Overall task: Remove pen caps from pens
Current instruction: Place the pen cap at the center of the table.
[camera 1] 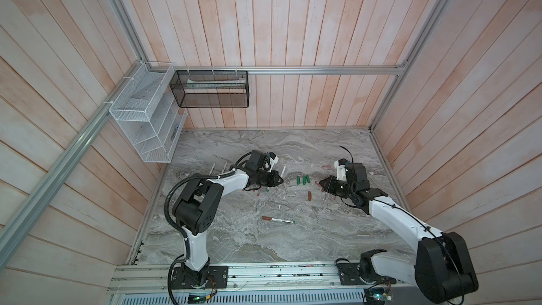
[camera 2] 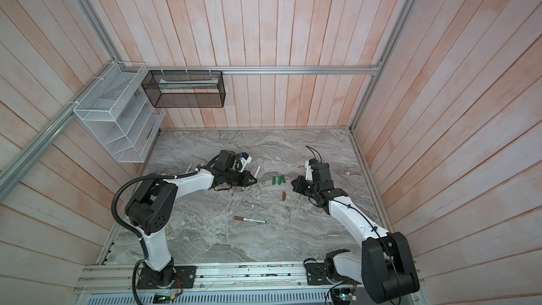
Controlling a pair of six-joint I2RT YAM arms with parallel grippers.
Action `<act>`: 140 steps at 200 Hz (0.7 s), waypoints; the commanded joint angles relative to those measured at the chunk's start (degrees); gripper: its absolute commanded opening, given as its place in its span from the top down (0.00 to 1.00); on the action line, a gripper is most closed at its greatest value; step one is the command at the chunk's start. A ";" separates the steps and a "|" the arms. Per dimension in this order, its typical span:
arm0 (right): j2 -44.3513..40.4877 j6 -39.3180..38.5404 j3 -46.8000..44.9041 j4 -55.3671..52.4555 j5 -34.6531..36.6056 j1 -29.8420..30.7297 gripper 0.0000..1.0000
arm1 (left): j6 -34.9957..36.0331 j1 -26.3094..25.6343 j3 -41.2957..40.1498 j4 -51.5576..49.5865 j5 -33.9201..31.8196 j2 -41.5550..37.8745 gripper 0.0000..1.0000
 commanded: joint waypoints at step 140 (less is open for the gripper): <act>16.64 -7.17 6.41 -7.56 6.92 2.83 0.86 | -1.47 -1.18 1.19 -6.69 -16.35 3.66 0.87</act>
